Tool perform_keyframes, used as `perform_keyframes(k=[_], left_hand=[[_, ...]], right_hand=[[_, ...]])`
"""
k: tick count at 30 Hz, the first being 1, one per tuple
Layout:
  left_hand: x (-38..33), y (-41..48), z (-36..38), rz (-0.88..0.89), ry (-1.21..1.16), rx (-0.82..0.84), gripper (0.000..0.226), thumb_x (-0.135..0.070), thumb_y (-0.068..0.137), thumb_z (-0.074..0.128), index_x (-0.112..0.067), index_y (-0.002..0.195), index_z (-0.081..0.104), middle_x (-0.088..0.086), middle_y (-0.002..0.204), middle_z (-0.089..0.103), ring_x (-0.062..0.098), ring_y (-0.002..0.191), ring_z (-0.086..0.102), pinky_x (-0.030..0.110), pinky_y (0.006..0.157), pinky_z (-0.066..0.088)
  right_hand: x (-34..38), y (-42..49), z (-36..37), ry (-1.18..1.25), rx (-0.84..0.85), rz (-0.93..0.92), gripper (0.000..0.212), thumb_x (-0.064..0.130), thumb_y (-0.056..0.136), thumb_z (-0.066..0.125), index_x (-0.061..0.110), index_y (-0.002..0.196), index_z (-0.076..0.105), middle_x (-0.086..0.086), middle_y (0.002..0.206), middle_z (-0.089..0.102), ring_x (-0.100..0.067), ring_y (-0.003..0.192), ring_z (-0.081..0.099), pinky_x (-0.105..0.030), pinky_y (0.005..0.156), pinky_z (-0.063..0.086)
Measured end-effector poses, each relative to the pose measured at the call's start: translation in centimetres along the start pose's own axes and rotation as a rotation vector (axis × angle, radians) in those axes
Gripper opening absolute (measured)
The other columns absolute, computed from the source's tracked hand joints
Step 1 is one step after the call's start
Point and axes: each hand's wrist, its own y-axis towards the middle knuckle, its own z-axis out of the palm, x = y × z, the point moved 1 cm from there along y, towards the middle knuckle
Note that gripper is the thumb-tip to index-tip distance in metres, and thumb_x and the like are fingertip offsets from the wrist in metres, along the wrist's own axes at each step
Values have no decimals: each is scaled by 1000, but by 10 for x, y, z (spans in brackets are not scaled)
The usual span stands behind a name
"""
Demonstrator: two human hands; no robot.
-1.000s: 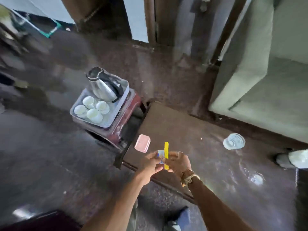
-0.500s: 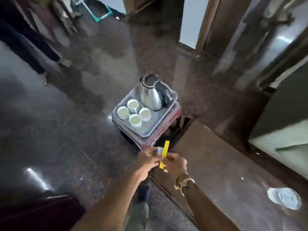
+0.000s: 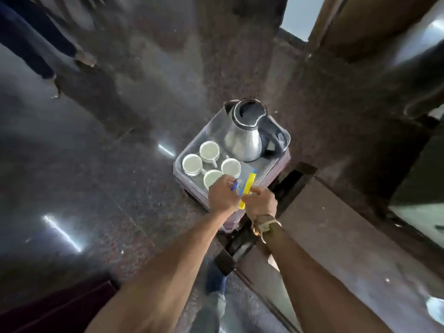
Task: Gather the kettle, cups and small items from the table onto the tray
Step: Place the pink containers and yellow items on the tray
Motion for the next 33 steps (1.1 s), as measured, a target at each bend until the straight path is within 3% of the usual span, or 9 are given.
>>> perform_keyframes(k=[8,12,15,18,22,25,27,29,33], left_hand=[[13,18,14,169,251,55,14,-9,82,60,-6,95,62,15,94,66,36,93,60,33,66,29],[15,22,13,160,331,104,15,-12,88,53,-8,101,61,14,99,65,33,97,58,37,71,34],[17,25,14,163,327,135,6,-10,88,52,-10,85,58,13,90,65,34,91,59,40,67,35],[15,22,11,198,317,165,13,-12,85,53,-11,72,49,14,78,63,39,82,59,47,64,40],[14,20,5,223,296,173,28,-27,76,40,-9,79,61,10,80,69,35,80,64,49,66,50],[18,19,4,225,245,192,26,-25,77,45,-8,79,64,11,83,72,34,81,65,46,66,50],[21,18,4,211,251,198,14,-20,77,48,-15,65,51,13,77,69,37,78,63,41,59,41],[21,16,5,220,288,202,28,-12,80,57,-17,59,38,17,72,66,42,77,62,41,58,36],[18,4,7,257,229,167,18,-11,89,52,0,83,65,20,88,72,38,88,67,48,78,50]], right_hand=[[7,26,17,-45,-47,83,34,22,76,73,19,110,75,-10,111,74,-32,108,66,-32,87,52],[9,32,23,-81,-59,61,45,28,75,77,22,118,71,-7,117,72,-29,114,64,-31,90,50],[11,35,26,-145,-66,41,37,29,75,75,22,111,72,-6,112,72,-29,110,64,-30,86,51],[14,36,32,-196,-97,-16,32,30,78,75,21,109,70,-8,113,71,-31,110,64,-33,85,50],[17,36,39,-227,-110,-17,31,35,81,75,24,109,66,-11,115,69,-35,108,65,-37,84,52],[16,34,40,-219,-84,-14,25,36,85,72,26,108,67,-11,118,66,-35,109,64,-36,86,50],[13,31,37,-154,-73,-8,25,31,84,71,27,108,69,-8,116,68,-31,111,62,-33,86,47],[10,24,32,-65,-83,-1,26,29,81,68,27,106,71,-4,110,71,-27,112,59,-30,87,45],[-7,4,15,26,-154,0,23,30,82,64,27,102,73,-2,98,76,-29,104,64,-32,87,48]])
